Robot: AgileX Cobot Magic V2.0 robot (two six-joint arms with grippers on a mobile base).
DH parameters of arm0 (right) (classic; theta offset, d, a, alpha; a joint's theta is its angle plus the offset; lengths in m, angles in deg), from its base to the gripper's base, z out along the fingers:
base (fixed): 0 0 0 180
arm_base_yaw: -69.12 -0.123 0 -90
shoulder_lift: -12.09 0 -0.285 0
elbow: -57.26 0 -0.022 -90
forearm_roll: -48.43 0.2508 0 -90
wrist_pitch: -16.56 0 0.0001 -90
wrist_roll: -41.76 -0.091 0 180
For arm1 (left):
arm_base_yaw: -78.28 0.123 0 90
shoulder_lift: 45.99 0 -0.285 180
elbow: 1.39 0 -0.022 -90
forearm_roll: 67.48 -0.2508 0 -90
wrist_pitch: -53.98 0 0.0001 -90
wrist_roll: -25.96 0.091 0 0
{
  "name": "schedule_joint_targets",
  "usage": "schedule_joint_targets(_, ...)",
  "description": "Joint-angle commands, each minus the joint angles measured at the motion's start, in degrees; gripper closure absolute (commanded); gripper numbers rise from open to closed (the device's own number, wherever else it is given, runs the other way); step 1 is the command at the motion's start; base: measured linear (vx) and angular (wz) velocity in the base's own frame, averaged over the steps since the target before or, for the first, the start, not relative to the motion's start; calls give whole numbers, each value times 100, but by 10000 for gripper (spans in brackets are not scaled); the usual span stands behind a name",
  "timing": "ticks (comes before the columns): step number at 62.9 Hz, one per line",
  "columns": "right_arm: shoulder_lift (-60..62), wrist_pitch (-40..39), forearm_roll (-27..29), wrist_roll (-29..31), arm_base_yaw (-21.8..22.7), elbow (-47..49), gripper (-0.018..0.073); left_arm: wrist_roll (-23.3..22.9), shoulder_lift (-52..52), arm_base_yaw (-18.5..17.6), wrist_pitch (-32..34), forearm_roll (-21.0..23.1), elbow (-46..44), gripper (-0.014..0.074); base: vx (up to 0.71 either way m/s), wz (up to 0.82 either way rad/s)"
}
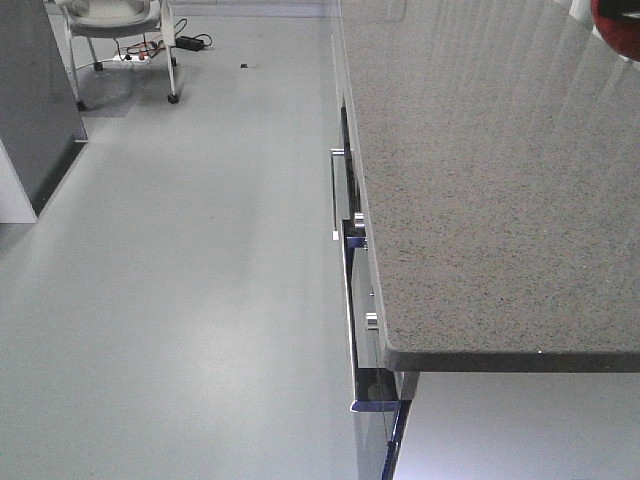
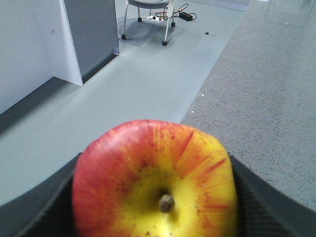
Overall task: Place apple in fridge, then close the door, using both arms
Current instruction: 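Drive the base away from the counter holding the apple in the right gripper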
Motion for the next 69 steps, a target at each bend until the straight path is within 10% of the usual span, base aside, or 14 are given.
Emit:
schedule_joint_targets(1,96,-392,179,63,17,177,569,-11,85,-34,438,38,158,603,0,0)
schedule_joint_targets(69,103,-392,179,63,17,177,569,-11,85,-34,438,38,158,603,-1,7)
